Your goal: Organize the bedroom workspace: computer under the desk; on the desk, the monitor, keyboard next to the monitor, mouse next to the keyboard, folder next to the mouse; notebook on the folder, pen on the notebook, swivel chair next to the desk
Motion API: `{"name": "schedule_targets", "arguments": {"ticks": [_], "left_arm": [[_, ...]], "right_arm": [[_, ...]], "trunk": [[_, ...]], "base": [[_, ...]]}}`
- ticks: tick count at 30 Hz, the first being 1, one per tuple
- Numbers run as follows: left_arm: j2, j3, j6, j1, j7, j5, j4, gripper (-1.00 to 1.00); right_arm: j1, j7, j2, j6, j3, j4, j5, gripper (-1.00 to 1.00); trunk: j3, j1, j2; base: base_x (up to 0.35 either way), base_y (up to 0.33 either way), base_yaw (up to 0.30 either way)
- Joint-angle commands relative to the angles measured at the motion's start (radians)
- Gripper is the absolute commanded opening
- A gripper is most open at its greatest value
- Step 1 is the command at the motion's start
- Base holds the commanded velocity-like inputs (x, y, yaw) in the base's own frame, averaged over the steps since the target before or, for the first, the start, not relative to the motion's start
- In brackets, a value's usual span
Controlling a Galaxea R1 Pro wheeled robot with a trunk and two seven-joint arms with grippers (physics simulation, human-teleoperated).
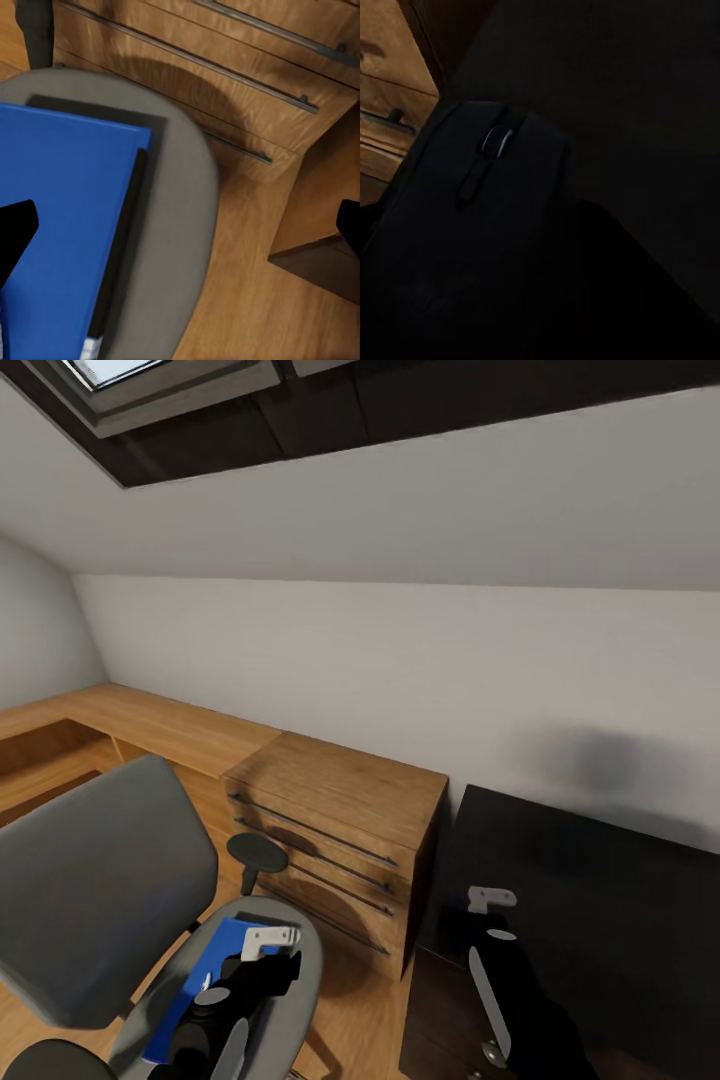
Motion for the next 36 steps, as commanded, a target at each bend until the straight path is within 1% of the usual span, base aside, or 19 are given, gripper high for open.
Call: {"name": "schedule_targets", "arguments": {"ticks": [1, 3, 7, 16, 19, 22, 24, 33, 36], "left_arm": [[0.0, -0.001, 0.003, -0.001, 0.009, 0.011, -0.001, 1.0], [0.0, -0.001, 0.003, 0.0, 0.009, 0.011, -0.001, 1.0], [0.0, -0.001, 0.004, 0.0, 0.009, 0.011, -0.001, 1.0], [0.0, -0.001, 0.005, 0.0, 0.009, 0.011, -0.001, 1.0], [0.0, -0.001, 0.005, 0.0, 0.009, 0.011, -0.001, 1.0], [0.0, -0.001, 0.005, -0.001, 0.009, 0.011, -0.001, 1.0], [0.0, -0.001, 0.005, -0.001, 0.009, 0.011, -0.001, 1.0], [0.0, -0.001, 0.005, 0.0, 0.008, 0.011, -0.003, 1.0], [0.0, -0.001, 0.006, 0.0, 0.008, 0.012, -0.019, 1.0]], "right_arm": [[-0.001, -0.002, 0.001, 0.003, 0.011, -0.001, 0.001, -1.0], [-0.001, -0.003, 0.001, 0.002, 0.028, -0.001, 0.001, -1.0], [-0.001, -0.004, 0.0, 0.001, 0.036, -0.001, 0.003, -1.0], [0.0, -0.008, 0.0, 0.003, 0.036, -0.001, 0.003, -1.0], [-0.001, -0.04, 0.0, 0.005, 0.035, -0.001, 0.002, -1.0], [-0.001, -0.099, -0.001, 0.008, 0.034, -0.001, 0.0, -1.0], [-0.001, -0.112, -0.001, 0.008, 0.034, -0.001, -0.001, -1.0], [-0.002, -0.128, -0.001, 0.01, 0.033, 0.0, -0.002, -1.0], [-0.002, -0.129, -0.001, 0.011, 0.031, 0.002, -0.002, -1.0]], "trunk": [[-0.001, 0.0, -0.001], [-0.001, 0.0, -0.001], [-0.001, 0.0, -0.001], [-0.001, 0.0, -0.001], [-0.001, 0.0, -0.001], [-0.001, 0.0, -0.001], [-0.001, 0.0, -0.001], [-0.001, 0.0, -0.001], [-0.001, 0.0, -0.001]], "base": [[0.131, 0.131, 0.0], [0.178, 0.172, 0.0], [0.118, 0.103, 0.0], [0.012, 0.01, 0.0], [0.0, 0.0, 0.0], [0.0, 0.0, 0.0], [0.0, 0.0, 0.0], [0.0, 0.0, 0.0], [0.0, 0.0, 0.0]]}}
